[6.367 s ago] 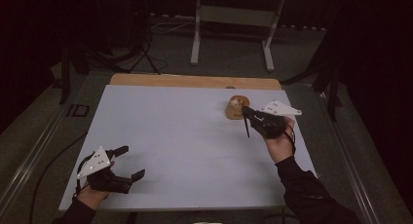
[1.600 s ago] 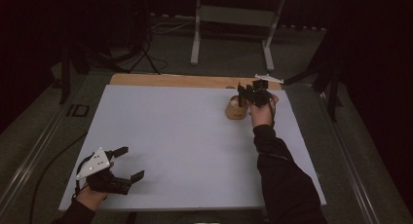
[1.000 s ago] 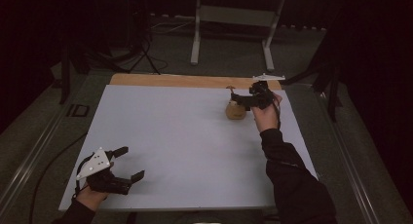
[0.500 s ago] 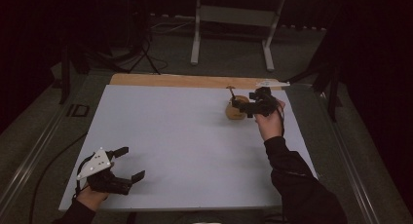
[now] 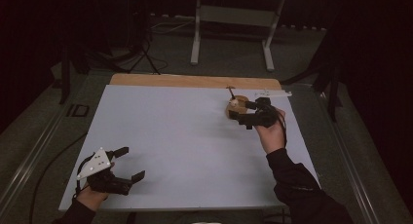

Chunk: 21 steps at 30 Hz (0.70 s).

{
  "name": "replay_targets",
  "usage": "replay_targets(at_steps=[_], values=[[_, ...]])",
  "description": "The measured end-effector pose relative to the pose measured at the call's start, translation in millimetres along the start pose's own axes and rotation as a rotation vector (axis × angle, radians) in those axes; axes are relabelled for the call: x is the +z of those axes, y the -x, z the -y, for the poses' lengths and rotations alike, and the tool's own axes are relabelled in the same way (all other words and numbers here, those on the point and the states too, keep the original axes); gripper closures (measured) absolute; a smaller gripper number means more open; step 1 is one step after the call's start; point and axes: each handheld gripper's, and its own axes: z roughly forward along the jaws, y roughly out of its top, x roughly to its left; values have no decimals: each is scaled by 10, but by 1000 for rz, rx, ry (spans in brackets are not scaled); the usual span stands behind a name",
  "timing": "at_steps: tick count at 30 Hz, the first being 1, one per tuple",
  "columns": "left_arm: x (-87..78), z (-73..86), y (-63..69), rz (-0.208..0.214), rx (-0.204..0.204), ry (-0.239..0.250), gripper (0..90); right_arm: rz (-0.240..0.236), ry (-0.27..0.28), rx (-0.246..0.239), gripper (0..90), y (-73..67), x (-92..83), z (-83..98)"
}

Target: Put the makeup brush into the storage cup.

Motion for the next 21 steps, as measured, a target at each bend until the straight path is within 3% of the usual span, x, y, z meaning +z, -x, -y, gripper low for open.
replay_targets(at_steps=[3,5,7,15,16,17,21], values=[[1,0,0,-1,0,-1,4,1,5,-21,138,-31,-21,31],[4,-2,1,-1,3,-2,4,-29,-4,-20,137,-53,-35,64],[7,0,2,2,4,-5,4,-38,-16,-56,127,-103,-55,113],[6,-2,2,2,5,-4,4,-80,17,-62,132,-179,-150,253],[6,-2,2,2,5,-4,4,-97,23,-71,132,-190,-159,278],[8,-1,3,3,4,-5,4,-106,14,-109,132,-233,-182,336],[12,-1,2,3,2,-5,4,-140,13,-133,136,-274,-216,427]])
